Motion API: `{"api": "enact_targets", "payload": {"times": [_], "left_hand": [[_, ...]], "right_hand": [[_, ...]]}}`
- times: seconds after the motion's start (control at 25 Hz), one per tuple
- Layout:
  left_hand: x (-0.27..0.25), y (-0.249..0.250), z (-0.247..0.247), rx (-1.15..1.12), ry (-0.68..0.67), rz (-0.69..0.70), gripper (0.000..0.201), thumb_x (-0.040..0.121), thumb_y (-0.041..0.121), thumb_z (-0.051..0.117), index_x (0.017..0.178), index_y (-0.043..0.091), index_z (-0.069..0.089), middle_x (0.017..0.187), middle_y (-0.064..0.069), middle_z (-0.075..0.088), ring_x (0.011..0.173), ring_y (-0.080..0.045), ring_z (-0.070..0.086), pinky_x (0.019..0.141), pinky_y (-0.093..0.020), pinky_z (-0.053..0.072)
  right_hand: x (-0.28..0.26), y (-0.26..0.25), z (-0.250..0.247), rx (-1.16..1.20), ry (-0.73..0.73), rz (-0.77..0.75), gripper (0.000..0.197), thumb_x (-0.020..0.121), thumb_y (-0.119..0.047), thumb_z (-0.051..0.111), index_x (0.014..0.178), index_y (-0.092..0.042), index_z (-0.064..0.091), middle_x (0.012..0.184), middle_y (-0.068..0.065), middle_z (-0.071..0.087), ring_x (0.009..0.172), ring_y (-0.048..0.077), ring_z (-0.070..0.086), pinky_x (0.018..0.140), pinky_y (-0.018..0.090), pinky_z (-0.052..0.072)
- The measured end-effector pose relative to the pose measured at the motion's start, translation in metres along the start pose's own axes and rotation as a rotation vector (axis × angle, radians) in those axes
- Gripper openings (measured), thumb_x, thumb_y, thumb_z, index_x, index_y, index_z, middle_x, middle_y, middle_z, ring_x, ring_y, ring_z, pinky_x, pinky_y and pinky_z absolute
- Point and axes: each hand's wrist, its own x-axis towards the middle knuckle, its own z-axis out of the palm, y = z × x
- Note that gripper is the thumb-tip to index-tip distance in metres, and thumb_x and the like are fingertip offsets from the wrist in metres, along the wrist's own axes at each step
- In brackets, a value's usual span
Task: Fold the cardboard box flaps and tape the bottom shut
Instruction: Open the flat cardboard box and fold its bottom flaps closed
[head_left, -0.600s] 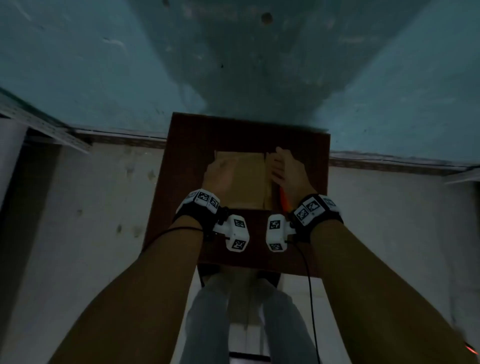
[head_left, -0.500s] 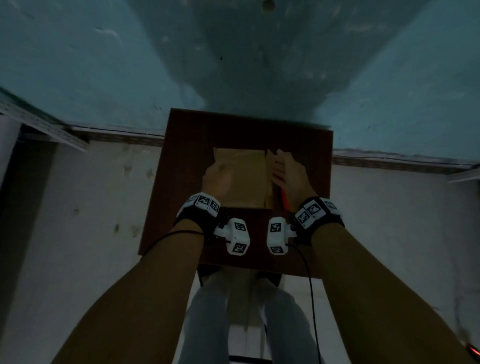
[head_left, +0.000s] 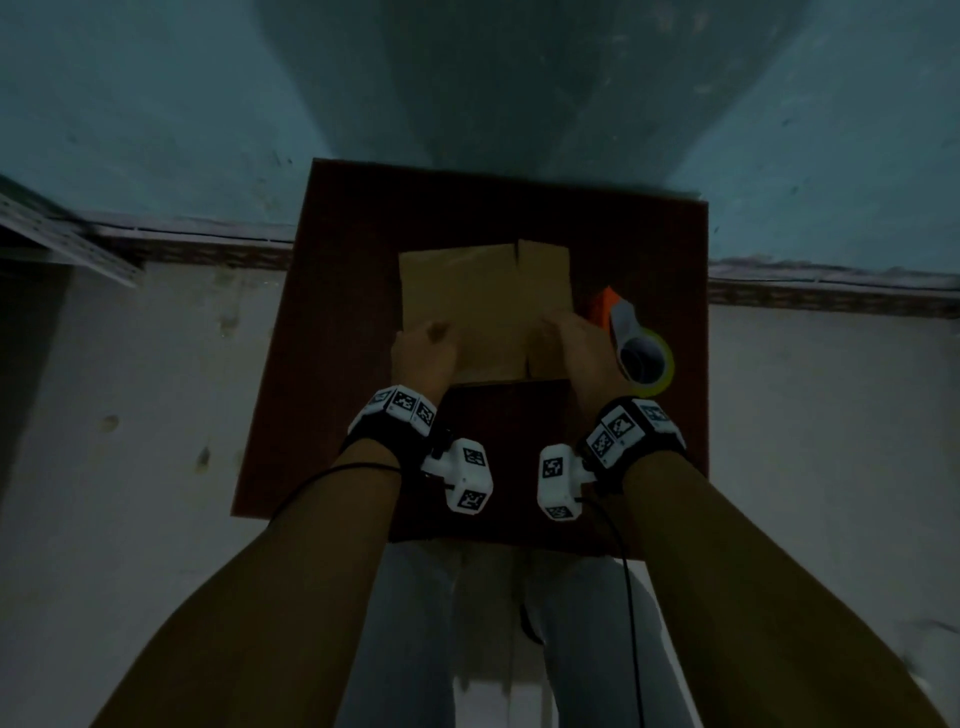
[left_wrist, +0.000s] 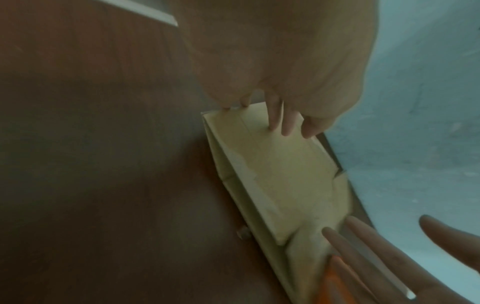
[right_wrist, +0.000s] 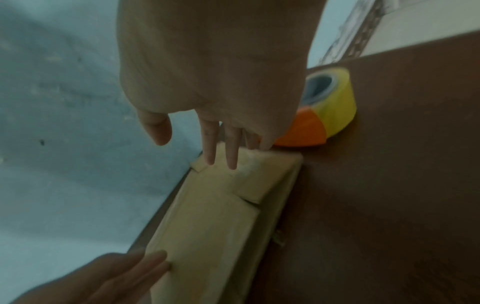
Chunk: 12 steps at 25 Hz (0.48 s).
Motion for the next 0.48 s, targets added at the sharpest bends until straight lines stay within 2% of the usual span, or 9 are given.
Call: {"api": "enact_targets", "payload": {"times": [0.04, 0.08, 0.16, 0.2, 0.24, 0.28, 0.32, 0.4, 0.48], "left_hand": [[0.005, -0.007, 0.004, -0.003, 0.011, 0.017, 0.044, 0.105, 0.041, 0.057, 0.145, 0.025, 0.069, 0.155, -0.010, 0.058, 0.130, -0.027, 0.061, 0.093, -0.028, 0.047], [0.009, -0.014, 0.008, -0.002, 0.026, 0.031, 0.047, 0.102, 0.045, 0.058, 0.143, 0.026, 0.070, 0.155, -0.011, 0.058, 0.131, -0.028, 0.061, 0.095, -0.029, 0.048], [0.015, -0.028, 0.019, 0.011, 0.067, 0.076, 0.060, 0.087, 0.060, 0.059, 0.137, 0.030, 0.074, 0.158, -0.013, 0.055, 0.142, -0.035, 0.056, 0.112, -0.041, 0.050], [0.019, -0.036, 0.026, 0.016, 0.096, 0.112, 0.065, 0.081, 0.064, 0.059, 0.133, 0.030, 0.075, 0.160, -0.011, 0.053, 0.149, -0.037, 0.049, 0.120, -0.050, 0.044], [0.025, -0.042, 0.032, 0.033, 0.118, 0.150, 0.060, 0.083, 0.062, 0.062, 0.131, 0.029, 0.076, 0.162, -0.006, 0.053, 0.156, -0.037, 0.039, 0.126, -0.055, 0.035], [0.027, -0.044, 0.037, 0.069, 0.144, 0.190, 0.049, 0.089, 0.053, 0.068, 0.131, 0.028, 0.076, 0.164, 0.001, 0.052, 0.162, -0.035, 0.028, 0.130, -0.056, 0.025], [0.030, -0.049, 0.043, 0.103, 0.175, 0.227, 0.042, 0.094, 0.043, 0.072, 0.132, 0.028, 0.074, 0.165, 0.006, 0.051, 0.166, -0.032, 0.018, 0.132, -0.055, 0.017], [0.034, -0.059, 0.055, 0.179, 0.232, 0.302, 0.044, 0.093, 0.035, 0.074, 0.137, 0.030, 0.070, 0.168, 0.009, 0.046, 0.168, -0.030, 0.008, 0.131, -0.053, 0.010], [0.036, -0.060, 0.059, 0.223, 0.255, 0.335, 0.049, 0.092, 0.037, 0.074, 0.141, 0.034, 0.067, 0.171, 0.010, 0.041, 0.169, -0.030, 0.003, 0.131, -0.053, 0.005]], "right_hand": [[0.006, 0.010, 0.003, -0.049, 0.008, -0.065, 0.051, 0.107, -0.041, 0.058, 0.145, -0.007, 0.064, 0.149, 0.012, 0.063, 0.131, 0.030, 0.060, 0.105, 0.038, 0.048], [0.012, 0.020, 0.005, -0.088, 0.025, -0.126, 0.049, 0.108, -0.039, 0.057, 0.140, -0.003, 0.067, 0.144, 0.016, 0.066, 0.128, 0.033, 0.062, 0.104, 0.039, 0.050], [0.018, 0.033, 0.009, -0.088, 0.032, -0.209, 0.039, 0.106, -0.033, 0.058, 0.115, 0.002, 0.073, 0.111, 0.021, 0.073, 0.100, 0.037, 0.068, 0.086, 0.042, 0.055], [0.020, 0.037, 0.012, -0.088, 0.033, -0.248, 0.036, 0.106, -0.030, 0.057, 0.099, 0.002, 0.072, 0.090, 0.017, 0.069, 0.081, 0.032, 0.064, 0.072, 0.039, 0.052], [0.023, 0.042, 0.014, -0.094, 0.048, -0.300, 0.036, 0.106, -0.027, 0.058, 0.085, 0.002, 0.067, 0.076, 0.012, 0.061, 0.069, 0.024, 0.056, 0.063, 0.036, 0.046], [0.029, 0.046, 0.016, -0.116, 0.066, -0.364, 0.039, 0.105, -0.024, 0.058, 0.079, 0.004, 0.063, 0.070, 0.012, 0.057, 0.064, 0.021, 0.051, 0.058, 0.037, 0.042], [0.035, 0.052, 0.018, -0.154, 0.089, -0.437, 0.039, 0.104, -0.020, 0.058, 0.080, 0.010, 0.064, 0.071, 0.018, 0.060, 0.064, 0.021, 0.051, 0.057, 0.040, 0.043], [0.040, 0.065, 0.021, -0.232, 0.139, -0.603, 0.036, 0.099, -0.017, 0.057, 0.084, 0.013, 0.071, 0.078, 0.028, 0.069, 0.066, 0.024, 0.055, 0.060, 0.048, 0.051], [0.043, 0.067, 0.022, -0.252, 0.157, -0.659, 0.033, 0.095, -0.019, 0.057, 0.086, 0.005, 0.077, 0.081, 0.024, 0.073, 0.070, 0.024, 0.062, 0.063, 0.045, 0.054]]}}
